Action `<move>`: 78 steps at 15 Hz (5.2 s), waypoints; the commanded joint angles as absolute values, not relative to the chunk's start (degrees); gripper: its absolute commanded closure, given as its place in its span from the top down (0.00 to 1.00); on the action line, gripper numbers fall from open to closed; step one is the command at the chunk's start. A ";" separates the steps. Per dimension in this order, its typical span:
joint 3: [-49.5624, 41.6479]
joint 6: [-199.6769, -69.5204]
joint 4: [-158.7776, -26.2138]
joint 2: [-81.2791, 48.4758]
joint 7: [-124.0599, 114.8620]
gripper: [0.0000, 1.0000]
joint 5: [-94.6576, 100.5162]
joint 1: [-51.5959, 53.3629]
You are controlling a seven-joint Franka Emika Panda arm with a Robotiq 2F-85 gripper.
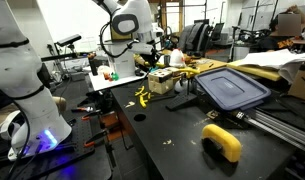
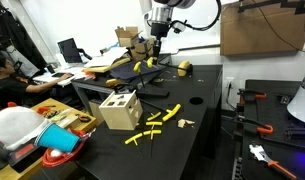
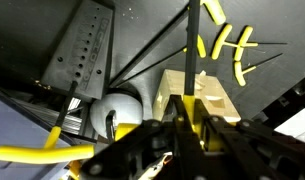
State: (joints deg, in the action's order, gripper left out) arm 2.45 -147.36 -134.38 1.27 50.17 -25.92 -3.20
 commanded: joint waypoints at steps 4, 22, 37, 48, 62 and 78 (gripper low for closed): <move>0.18 -148.24 -133.28 2.91 55.76 0.03 -35.16 -1.50; 4.87 -157.50 -129.21 -1.10 69.80 0.03 -57.39 1.82; 6.08 -158.85 -127.87 -4.38 67.15 0.13 -54.34 2.27; 6.25 -159.08 -127.34 -4.74 67.68 0.03 -55.15 2.30; 10.30 -161.53 -118.78 -8.37 77.41 0.03 -65.54 2.29; 14.68 -165.77 -95.04 -27.48 119.65 0.03 -101.41 2.37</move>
